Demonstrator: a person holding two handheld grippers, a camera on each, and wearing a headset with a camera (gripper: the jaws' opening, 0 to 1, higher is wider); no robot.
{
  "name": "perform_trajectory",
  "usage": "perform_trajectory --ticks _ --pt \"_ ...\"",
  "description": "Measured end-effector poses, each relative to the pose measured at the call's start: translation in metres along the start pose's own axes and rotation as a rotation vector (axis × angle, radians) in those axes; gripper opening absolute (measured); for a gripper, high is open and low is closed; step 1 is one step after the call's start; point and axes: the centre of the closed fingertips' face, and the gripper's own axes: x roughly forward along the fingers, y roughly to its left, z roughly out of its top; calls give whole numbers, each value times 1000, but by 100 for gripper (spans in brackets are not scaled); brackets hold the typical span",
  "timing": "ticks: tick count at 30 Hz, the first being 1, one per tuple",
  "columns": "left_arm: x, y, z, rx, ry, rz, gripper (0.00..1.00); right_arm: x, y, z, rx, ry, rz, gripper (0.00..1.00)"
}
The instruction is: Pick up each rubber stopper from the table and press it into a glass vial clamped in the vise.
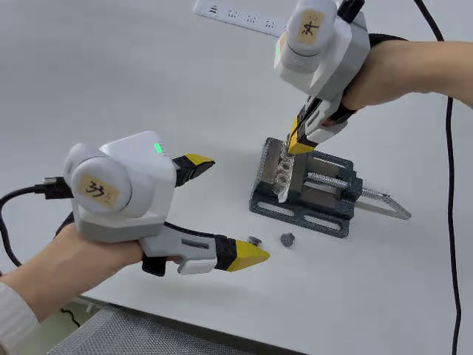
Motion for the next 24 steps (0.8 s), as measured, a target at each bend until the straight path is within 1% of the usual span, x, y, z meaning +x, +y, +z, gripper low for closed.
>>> perform_trajectory --ticks 1,2,7,11,15,19,21,24 --pt "0 0 0 2 0 -1 88 0 0 0 23 -4 4 0" --pt "1 -1 0 5 0 -1 88 1 -1 1 31 -7 7 0" --pt "0 0 0 5 1 1 88 1 0 1 50 -15 20 0" --pt "0 -1 -1 3 0 1 88 1 -2 3 91 -19 49 0" --pt "0 0 -2 1 1 2 88 2 2 3 104 -10 67 0" --pt "0 -1 -2 2 2 0 88 2 2 2 85 -5 61 0" --pt "1 -2 -1 4 2 -2 88 2 2 2 90 -10 59 0" --pt "1 -2 1 8 1 -4 88 0 6 2 63 -17 42 0"
